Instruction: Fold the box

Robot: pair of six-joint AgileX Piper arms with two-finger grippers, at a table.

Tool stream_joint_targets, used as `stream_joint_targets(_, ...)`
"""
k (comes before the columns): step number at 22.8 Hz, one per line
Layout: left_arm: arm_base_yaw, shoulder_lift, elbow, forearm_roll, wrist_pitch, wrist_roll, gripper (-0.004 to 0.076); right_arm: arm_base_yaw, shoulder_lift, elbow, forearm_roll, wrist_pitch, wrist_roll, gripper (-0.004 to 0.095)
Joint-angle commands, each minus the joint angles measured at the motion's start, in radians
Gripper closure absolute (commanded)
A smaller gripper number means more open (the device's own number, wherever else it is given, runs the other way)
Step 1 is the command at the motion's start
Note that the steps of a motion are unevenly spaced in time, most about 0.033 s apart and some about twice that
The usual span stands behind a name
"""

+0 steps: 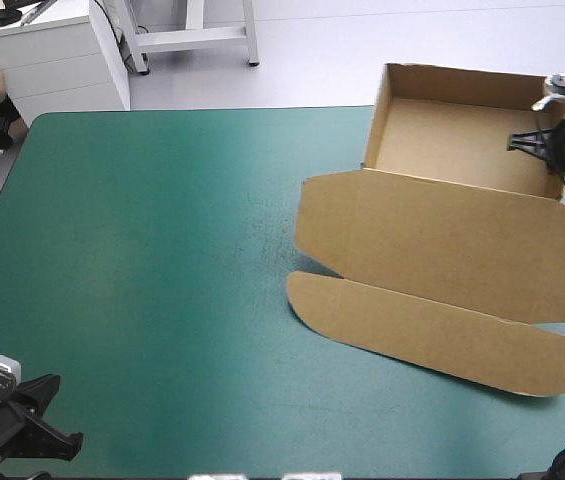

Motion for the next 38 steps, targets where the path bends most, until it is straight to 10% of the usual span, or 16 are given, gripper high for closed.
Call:
stream_joint_targets(1, -0.004, 0.011, -0.021, 0.010, -0.052, -0.010, 0.0734, -0.122, -0.036, -0.032, 0.008, 0.005, -0.034, 0.0909)
stream_joint_targets(13, -0.004, 0.011, -0.021, 0.049, -0.052, -0.010, 0.0734, -0.384, 0.110, -0.032, 0.103, 0.009, -0.146, 0.0855)
stream_joint_targets(19, -0.004, 0.011, -0.021, 0.047, -0.052, -0.015, 0.0734, -0.417, 0.107, -0.032, 0.134, 0.009, -0.144, 0.0145)
stream_joint_targets(21, -0.004, 0.011, -0.021, 0.036, -0.052, -0.017, 0.0734, -0.417, 0.094, -0.032, 0.134, 0.009, -0.144, 0.0069)
stream_joint_targets(25, -0.004, 0.011, -0.021, 0.034, -0.054, -0.017, 0.0734, -0.417, -0.025, -0.032, 0.117, 0.009, -0.104, 0.0176)
stream_joint_targets(31, -0.004, 0.011, -0.021, 0.040, -0.064, -0.017, 0.0734, -0.381, -0.287, 0.008, 0.346, 0.009, -0.198, 0.0932)
stream_joint_targets(38, -0.004, 0.011, -0.021, 0.045, -0.125, -0.017, 0.0734, -0.167, -0.499, 0.198, 0.353, 0.009, -0.231, 0.0913)
